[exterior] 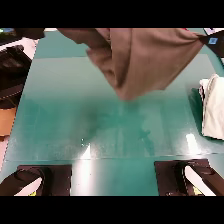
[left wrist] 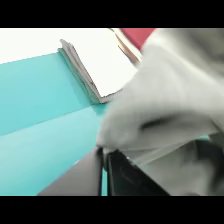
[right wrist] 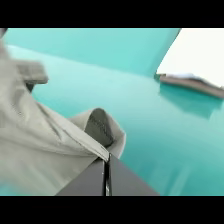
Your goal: Fold the shirts.
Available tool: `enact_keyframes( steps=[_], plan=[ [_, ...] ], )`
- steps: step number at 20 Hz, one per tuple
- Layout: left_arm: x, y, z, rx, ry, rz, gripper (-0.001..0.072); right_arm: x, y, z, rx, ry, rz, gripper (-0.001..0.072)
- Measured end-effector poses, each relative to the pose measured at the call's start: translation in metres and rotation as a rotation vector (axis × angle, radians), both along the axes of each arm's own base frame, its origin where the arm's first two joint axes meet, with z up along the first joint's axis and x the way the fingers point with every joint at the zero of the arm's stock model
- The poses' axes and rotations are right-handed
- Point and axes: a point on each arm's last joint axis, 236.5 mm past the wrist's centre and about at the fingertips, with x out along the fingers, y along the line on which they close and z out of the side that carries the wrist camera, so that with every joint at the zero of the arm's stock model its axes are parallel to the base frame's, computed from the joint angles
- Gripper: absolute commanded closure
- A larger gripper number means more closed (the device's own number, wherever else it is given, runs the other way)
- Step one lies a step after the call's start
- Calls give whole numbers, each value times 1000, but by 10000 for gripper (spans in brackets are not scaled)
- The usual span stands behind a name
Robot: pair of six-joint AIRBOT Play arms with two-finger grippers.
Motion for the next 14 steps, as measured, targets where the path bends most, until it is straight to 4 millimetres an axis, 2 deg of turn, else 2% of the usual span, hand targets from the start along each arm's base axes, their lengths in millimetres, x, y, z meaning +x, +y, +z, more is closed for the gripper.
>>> enact_keyframes(
  steps=[2,6,7,8,9,11,14],
  plan=[
    [-5,2,-15,25,34,-3,686,-5,8,-6,-11,12,25,695],
    [4,0,-77,91,158,-10,686,3,22,-45,-21,94,64,695],
    [5,0,-85,101,171,-12,686,6,24,-51,-24,111,71,695],
    [7,0,-85,102,160,-8,686,10,26,-52,-23,109,74,695],
    [8,1,-81,102,146,-6,686,12,28,-49,-26,102,78,695],
    [4,2,-54,90,82,-4,686,13,30,-30,-30,58,83,695],
    [-21,9,15,51,-67,-4,686,2,33,19,-41,-58,91,695]
  ],
)
